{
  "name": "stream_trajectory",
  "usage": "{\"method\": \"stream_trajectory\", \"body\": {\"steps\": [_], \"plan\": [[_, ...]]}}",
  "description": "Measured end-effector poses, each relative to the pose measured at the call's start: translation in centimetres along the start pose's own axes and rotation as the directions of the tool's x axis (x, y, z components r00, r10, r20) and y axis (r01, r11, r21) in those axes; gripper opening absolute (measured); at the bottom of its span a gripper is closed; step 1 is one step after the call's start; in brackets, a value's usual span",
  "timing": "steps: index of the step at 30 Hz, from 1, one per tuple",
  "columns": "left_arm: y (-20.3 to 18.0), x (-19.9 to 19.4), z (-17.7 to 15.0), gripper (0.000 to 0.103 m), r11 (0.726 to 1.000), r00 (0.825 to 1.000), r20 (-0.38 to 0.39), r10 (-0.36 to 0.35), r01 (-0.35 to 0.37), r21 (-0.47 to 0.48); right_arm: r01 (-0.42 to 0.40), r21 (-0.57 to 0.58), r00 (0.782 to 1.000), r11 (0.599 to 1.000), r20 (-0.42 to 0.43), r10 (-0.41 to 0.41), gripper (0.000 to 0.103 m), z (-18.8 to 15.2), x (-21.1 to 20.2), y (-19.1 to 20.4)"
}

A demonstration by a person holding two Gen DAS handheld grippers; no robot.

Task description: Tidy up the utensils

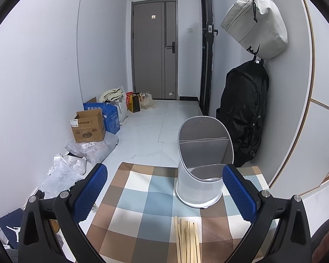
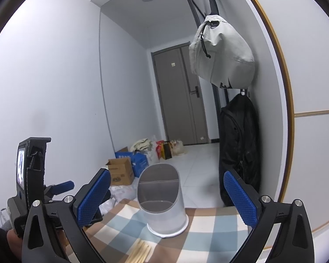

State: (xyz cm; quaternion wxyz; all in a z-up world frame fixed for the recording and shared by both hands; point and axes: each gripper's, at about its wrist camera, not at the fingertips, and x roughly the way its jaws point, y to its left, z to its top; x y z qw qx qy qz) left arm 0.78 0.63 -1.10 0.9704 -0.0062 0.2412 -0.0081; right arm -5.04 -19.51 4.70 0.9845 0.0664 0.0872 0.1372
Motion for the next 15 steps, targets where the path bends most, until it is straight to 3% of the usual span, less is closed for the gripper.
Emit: {"method": "stream_trajectory", "body": {"steps": [7,15], "plan": [[0.3,0.7,-0.3,0.102,1.000,0.999,-0.038,-0.018,0.018,-0.004,-0.008,-0.010,0.999,1.000,-0.037,0.008,0.103,-0.5,0.9,0.1],[1.6,2.8,-1.0,0.102,0.997,0.987,-0.146,-0.072,0.065,-0.051,-0.027,-0.011,0.990,1.000,-0.142,0.025,0.103,-1.4,3.0,0.4]]}}
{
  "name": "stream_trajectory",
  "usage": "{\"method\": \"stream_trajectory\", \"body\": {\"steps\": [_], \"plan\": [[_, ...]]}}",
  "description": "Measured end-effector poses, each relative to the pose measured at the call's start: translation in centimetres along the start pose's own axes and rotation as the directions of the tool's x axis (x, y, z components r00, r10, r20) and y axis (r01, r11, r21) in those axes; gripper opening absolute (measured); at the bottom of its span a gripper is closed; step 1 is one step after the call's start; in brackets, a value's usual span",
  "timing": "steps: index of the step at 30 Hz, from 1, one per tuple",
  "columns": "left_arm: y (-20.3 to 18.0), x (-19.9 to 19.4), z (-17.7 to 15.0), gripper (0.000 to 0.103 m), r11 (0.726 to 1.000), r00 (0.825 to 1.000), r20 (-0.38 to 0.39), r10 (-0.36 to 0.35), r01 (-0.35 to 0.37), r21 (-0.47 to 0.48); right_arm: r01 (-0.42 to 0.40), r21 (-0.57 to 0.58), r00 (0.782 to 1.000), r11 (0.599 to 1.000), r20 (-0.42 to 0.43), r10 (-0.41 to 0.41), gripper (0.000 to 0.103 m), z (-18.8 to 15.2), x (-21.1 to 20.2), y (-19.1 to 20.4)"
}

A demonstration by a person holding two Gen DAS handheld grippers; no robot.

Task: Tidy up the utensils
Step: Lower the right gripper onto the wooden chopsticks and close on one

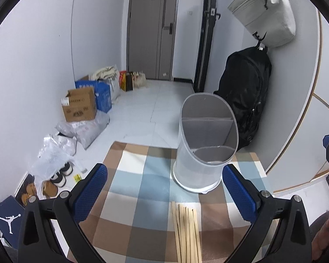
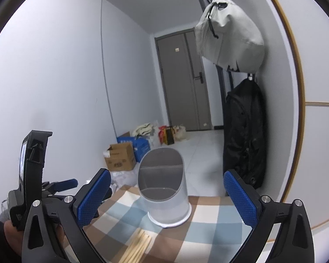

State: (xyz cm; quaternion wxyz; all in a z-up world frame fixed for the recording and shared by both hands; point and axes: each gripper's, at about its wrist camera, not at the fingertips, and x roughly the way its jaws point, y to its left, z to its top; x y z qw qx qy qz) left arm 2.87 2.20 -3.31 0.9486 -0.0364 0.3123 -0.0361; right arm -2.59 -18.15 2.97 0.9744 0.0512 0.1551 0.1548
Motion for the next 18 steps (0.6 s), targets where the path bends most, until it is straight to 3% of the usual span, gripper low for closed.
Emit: {"method": "stream_trajectory", "body": {"steps": [5,10,12,14,18], "plan": [[1.7,0.9,0.0,0.102,1.000,0.999,-0.038,0.012,-0.013,-0.027,-0.040,0.022,0.994,0.999,-0.098,0.042,0.103,-1.0,2.1,-0.1],[4.3,2.3,-0.2,0.102,0.997,0.995,-0.102,0.016,-0.024,-0.075,-0.097,0.050,0.962,0.994,-0.251,0.106,0.099,-3.1,5.1,0.8],[5.2,2.9,-0.2,0.102,0.995,0.992,-0.126,0.022,-0.034,-0.094,-0.105,0.027,0.937,0.994,-0.331,0.108,0.093,-4.4,7.1,1.0],[5.9,3.3,-0.3,0.102,0.993,0.989,-0.143,0.028,-0.043,-0.107,-0.115,0.076,0.906,0.990,-0.402,0.136,0.088,-5.5,8.4,1.5],[6.9,3.9,-0.3,0.102,0.991,0.985,-0.166,0.044,-0.064,-0.116,-0.131,0.120,0.821,0.984,-0.543,0.175,0.076,-7.9,10.9,2.5]]}}
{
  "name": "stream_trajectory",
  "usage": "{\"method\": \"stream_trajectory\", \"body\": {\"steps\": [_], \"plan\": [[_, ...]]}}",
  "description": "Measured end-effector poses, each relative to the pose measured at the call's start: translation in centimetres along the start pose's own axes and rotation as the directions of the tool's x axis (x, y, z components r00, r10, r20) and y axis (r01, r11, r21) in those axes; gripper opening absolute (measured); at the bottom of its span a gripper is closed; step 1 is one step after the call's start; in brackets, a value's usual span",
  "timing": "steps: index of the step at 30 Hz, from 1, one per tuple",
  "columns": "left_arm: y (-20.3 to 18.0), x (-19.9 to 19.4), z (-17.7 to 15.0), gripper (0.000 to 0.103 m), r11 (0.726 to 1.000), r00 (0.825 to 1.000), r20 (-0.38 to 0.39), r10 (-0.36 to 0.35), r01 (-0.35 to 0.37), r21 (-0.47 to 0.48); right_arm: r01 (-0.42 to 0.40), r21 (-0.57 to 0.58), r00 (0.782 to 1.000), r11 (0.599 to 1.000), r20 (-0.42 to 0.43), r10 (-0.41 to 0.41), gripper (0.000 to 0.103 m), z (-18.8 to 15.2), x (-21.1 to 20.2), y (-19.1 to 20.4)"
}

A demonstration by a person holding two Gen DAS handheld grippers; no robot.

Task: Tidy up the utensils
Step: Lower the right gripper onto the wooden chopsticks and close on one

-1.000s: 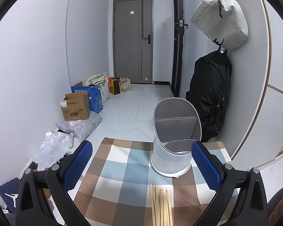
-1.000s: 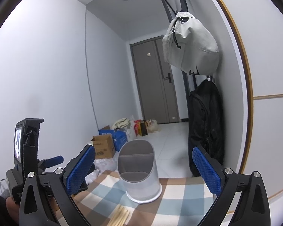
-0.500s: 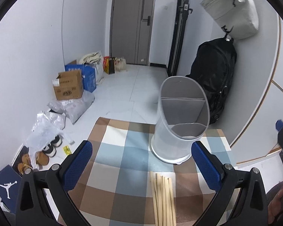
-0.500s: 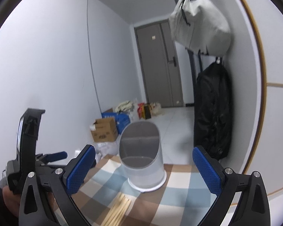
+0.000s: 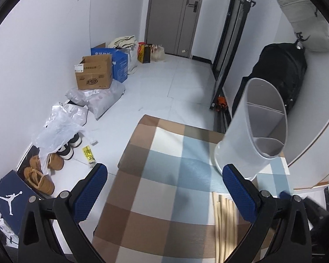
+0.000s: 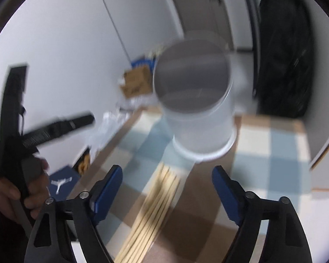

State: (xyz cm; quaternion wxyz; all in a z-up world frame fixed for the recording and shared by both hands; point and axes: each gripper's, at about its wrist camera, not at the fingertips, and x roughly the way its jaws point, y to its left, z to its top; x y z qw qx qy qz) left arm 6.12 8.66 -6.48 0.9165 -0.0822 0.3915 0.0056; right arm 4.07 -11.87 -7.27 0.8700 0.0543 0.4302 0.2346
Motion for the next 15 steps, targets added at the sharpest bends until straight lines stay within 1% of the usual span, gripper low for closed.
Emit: {"method": "stream_trajectory", "body": {"steps": [2,3,4,5,6,7,9,11,12,14,15], "plan": [[0.4,0.2,0.1,0.102,1.000,1.000,-0.016,0.008,-0.008,-0.003,0.055,-0.022,0.997,0.998,-0.058,-0.056,0.074,0.0,2.1,-0.8],[0.6,0.3,0.1,0.102,1.000,1.000,-0.022,0.008,-0.008,-0.007,0.056,-0.013,0.995,0.998,-0.082,-0.057,0.068,-0.1,2.8,-0.9],[0.9,0.5,0.1,0.102,1.000,1.000,-0.025,0.007,-0.008,-0.012,0.049,-0.006,0.993,0.999,-0.109,-0.050,0.065,-0.1,3.3,-1.0],[1.1,0.6,0.2,0.102,1.000,1.000,-0.029,0.007,-0.007,-0.015,0.056,-0.006,0.988,0.998,-0.143,-0.056,0.065,-0.1,4.1,-1.1],[1.3,0.7,0.2,0.102,1.000,0.999,-0.039,0.008,-0.008,-0.016,0.062,-0.007,0.985,0.998,-0.161,-0.062,0.061,-0.1,4.5,-1.1],[1.5,0.8,0.2,0.102,1.000,0.999,-0.042,0.007,-0.007,-0.018,0.061,-0.005,0.982,0.998,-0.177,-0.061,0.057,-0.1,5.1,-1.2],[1.7,0.8,0.1,0.102,1.000,0.999,-0.048,0.012,-0.013,-0.020,0.062,-0.007,0.976,0.998,-0.211,-0.062,0.057,-0.1,5.9,-1.0],[2.0,1.0,0.2,0.102,1.000,0.998,-0.057,0.011,-0.012,-0.021,0.091,-0.027,0.968,0.996,-0.231,-0.094,0.053,0.2,6.8,-1.0],[2.1,1.0,0.2,0.102,1.000,0.998,-0.060,0.009,-0.010,-0.025,0.092,-0.029,0.967,0.995,-0.237,-0.097,0.051,0.4,7.1,-0.9],[2.4,1.1,0.2,0.102,1.000,0.998,-0.065,0.005,-0.007,-0.028,0.105,-0.029,0.961,0.994,-0.254,-0.109,0.050,0.6,7.4,-0.4],[2.5,1.1,0.2,0.102,1.000,0.998,-0.066,0.003,-0.005,-0.031,0.115,-0.030,0.958,0.993,-0.260,-0.119,0.045,0.6,7.6,-0.3]]}}
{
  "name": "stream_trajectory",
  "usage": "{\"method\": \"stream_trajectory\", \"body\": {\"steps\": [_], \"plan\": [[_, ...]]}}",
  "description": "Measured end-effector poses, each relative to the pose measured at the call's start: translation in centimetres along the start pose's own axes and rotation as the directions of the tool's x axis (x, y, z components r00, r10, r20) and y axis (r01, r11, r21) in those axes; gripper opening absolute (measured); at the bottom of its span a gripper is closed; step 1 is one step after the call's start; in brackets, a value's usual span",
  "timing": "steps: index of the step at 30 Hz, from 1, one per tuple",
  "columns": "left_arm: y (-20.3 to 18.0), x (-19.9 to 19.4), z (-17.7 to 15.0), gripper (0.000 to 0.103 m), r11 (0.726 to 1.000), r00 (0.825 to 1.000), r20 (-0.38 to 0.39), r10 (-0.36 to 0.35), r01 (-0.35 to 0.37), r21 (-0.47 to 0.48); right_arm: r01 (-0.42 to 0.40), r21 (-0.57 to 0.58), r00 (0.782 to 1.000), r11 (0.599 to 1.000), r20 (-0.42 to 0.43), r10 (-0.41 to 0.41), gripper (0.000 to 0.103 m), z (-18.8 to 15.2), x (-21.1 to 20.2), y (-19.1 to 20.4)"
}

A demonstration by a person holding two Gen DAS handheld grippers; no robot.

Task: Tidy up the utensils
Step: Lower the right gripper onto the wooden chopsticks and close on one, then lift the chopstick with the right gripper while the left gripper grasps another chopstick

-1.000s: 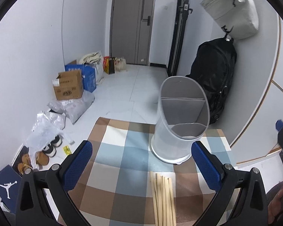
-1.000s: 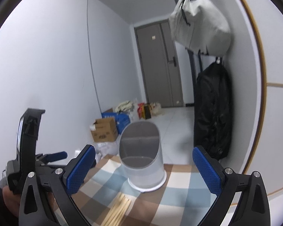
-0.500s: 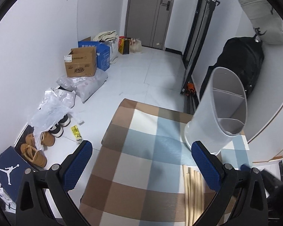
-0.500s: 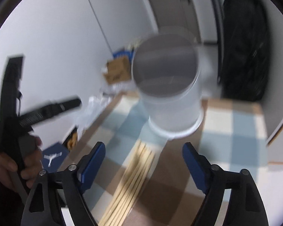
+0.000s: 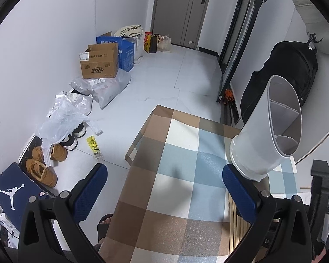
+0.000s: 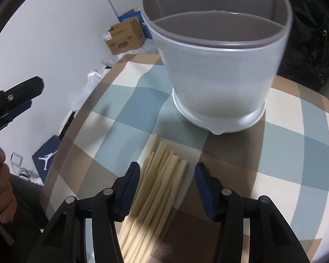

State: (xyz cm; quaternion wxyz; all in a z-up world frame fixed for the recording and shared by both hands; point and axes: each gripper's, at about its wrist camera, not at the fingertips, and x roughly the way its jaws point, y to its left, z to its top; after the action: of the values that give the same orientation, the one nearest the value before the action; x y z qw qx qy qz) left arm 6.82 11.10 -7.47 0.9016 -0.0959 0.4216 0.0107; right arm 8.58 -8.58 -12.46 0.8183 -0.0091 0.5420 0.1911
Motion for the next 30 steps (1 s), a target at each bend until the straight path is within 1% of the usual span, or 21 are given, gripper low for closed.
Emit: {"method": "stream_trajectory", "body": {"steps": [1,2,3,4,7,10,12,15,17,18,20,23,24,25,26,28,30], "plan": [[0.1,0.0,0.1,0.102,1.000,1.000,0.000,-0.002,0.002,-0.002,0.016,-0.003,1.000,1.000,-0.011,-0.016,0.040,0.0,0.2,0.2],[0.2,0.1,0.1,0.102,1.000,1.000,0.000,-0.001,0.001,-0.002,0.034,-0.009,0.999,0.999,-0.008,-0.034,0.038,0.0,0.0,0.4],[0.2,0.1,0.2,0.102,1.000,1.000,0.000,0.001,-0.001,-0.004,0.041,-0.007,0.999,0.999,-0.010,-0.041,0.032,0.0,0.0,0.4],[0.3,0.1,0.2,0.102,1.000,1.000,0.001,0.000,0.000,-0.006,0.040,0.002,0.999,0.999,-0.011,-0.040,0.023,0.0,-0.1,0.2],[0.2,0.1,0.2,0.102,1.000,1.000,0.005,0.004,-0.004,-0.003,0.013,0.063,1.000,0.998,0.004,-0.013,0.013,-0.1,-0.6,-0.9],[0.2,0.0,0.1,0.102,1.000,1.000,0.004,0.000,0.000,-0.001,-0.006,0.100,1.000,0.995,0.026,0.003,0.009,-0.1,-1.1,-1.7],[0.0,0.0,0.1,0.102,1.000,1.000,0.009,0.007,-0.007,0.009,-0.032,0.122,0.998,0.992,0.053,0.026,0.009,-0.5,-2.1,-2.2],[-0.3,0.0,-0.1,0.102,0.999,1.000,0.012,0.015,-0.015,0.028,-0.060,0.122,0.995,0.991,0.091,0.049,0.009,-0.8,-3.1,-2.5],[-0.6,0.2,-0.2,0.102,0.999,1.000,0.008,0.014,-0.014,0.041,-0.065,0.124,0.993,0.990,0.104,0.052,0.009,-0.7,-3.4,-2.6],[-0.7,0.3,-0.3,0.102,0.999,1.000,0.006,0.017,-0.017,0.045,-0.076,0.132,0.992,0.988,0.110,0.062,0.009,-0.7,-3.4,-2.8],[-1.0,0.4,-0.3,0.102,0.999,1.000,-0.004,0.017,-0.017,0.052,-0.123,0.171,0.986,0.977,0.133,0.101,0.009,-0.6,-3.7,-3.4],[-1.5,0.6,-0.6,0.102,0.998,1.000,-0.022,0.005,-0.004,0.064,-0.165,0.209,0.979,0.964,0.151,0.135,0.009,-0.9,-4.0,-4.3],[-1.7,0.9,-0.7,0.102,0.998,0.999,-0.039,-0.006,0.008,0.067,-0.190,0.218,0.974,0.957,0.166,0.156,0.009,-0.9,-4.2,-4.5],[-1.8,1.1,-0.7,0.102,0.997,0.998,-0.060,-0.036,0.040,0.061,-0.200,0.222,0.971,0.954,0.175,0.163,0.004,-0.7,-4.1,-4.5],[-2.1,1.4,-0.8,0.102,0.996,0.995,-0.077,-0.062,0.066,0.055,-0.209,0.221,0.967,0.953,0.191,0.168,0.003,-0.8,-4.3,-4.5],[-2.4,2.4,-0.9,0.102,0.988,0.979,-0.143,-0.147,0.151,0.019,-0.201,0.198,0.964,0.959,0.216,0.157,0.003,-1.0,-4.3,-4.0],[-2.8,3.4,-1.1,0.102,0.980,0.960,-0.202,-0.195,0.198,-0.006,-0.196,0.179,0.963,0.964,0.222,0.154,0.003,-1.2,-4.2,-3.5]]}}
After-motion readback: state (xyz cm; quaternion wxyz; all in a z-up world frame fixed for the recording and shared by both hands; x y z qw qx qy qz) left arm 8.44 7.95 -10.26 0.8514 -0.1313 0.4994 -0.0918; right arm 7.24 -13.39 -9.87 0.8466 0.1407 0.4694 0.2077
